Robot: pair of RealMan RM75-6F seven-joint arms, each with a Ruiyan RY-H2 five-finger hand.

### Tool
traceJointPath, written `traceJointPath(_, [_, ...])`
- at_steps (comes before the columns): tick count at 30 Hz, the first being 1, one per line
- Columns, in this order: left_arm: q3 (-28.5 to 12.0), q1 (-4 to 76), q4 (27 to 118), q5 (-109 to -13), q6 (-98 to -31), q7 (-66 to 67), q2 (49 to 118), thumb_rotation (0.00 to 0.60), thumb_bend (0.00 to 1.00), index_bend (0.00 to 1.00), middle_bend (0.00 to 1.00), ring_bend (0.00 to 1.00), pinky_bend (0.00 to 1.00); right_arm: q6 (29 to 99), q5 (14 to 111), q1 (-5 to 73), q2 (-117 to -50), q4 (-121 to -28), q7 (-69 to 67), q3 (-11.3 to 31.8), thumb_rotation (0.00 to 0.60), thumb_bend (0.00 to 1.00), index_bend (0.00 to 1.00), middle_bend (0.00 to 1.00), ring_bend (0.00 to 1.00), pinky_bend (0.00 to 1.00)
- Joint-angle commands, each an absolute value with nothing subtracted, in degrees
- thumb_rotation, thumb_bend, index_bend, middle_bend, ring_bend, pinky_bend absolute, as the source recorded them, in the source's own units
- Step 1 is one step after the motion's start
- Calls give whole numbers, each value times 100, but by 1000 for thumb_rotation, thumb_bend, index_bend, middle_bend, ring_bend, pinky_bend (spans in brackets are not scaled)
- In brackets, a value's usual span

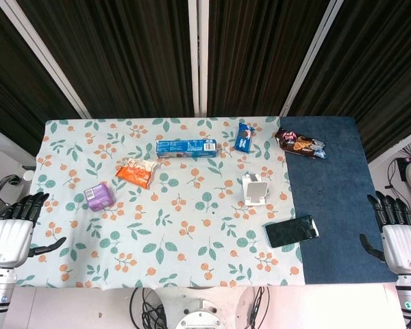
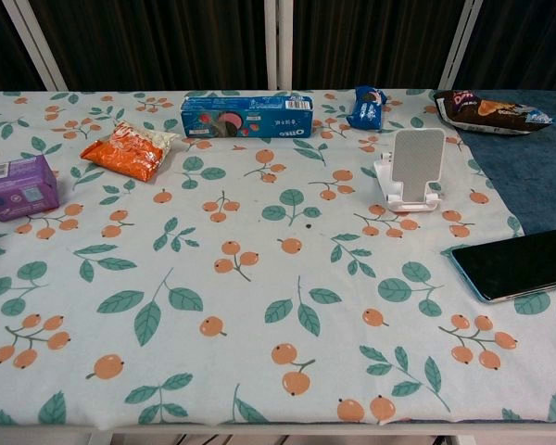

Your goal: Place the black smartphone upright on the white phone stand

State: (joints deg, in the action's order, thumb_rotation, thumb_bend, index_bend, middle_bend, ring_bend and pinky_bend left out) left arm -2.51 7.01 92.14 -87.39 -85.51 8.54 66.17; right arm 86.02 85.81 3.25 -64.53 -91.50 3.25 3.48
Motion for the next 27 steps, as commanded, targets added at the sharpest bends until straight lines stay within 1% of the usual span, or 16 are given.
traceJointPath(1, [-246, 714, 9200, -8746, -8529, 841, 6619, 369, 95, 89, 104, 116, 215, 8578, 8580, 336, -6478, -9139, 349, 345, 600, 229, 0, 0, 0, 0])
traceJointPath(8, [-219, 662, 9189, -8760, -8595, 817, 6609, 367, 95, 89, 104, 116, 215, 8396, 8618, 414, -6496, -9186, 502, 286, 600, 230, 0, 0, 0, 0])
traceJointPath(12, [-221, 667, 9184, -8726, -8559, 791, 6604, 365, 95, 89, 104, 116, 215, 8052, 8662, 548, -6368, -9438, 805, 172, 600, 229, 0, 0, 0, 0])
traceJointPath(15, [-234, 684, 9168, -8709, -8530, 761, 6617, 368, 95, 89, 104, 116, 215, 7619, 8630, 733, -6228, -9720, 1113, 91, 600, 216, 0, 0, 0, 0])
traceJointPath(20, [-220, 693, 9097, -8719, -8504, 723, 6651, 368, 95, 89, 104, 116, 215, 6628, 8281, 1218, -5966, -10194, 1993, 51, 600, 212, 0, 0, 0, 0])
traceJointPath(25, [-203, 690, 9015, -8758, -8517, 625, 6694, 370, 95, 89, 104, 116, 215, 5926, 7676, 1645, -6163, -10316, 3066, 85, 600, 211, 0, 0, 0, 0])
traceJointPath(27, [-206, 686, 9001, -8768, -8536, 606, 6696, 371, 95, 89, 104, 116, 215, 5754, 7465, 1768, -6298, -10271, 3246, 105, 600, 211, 0, 0, 0, 0])
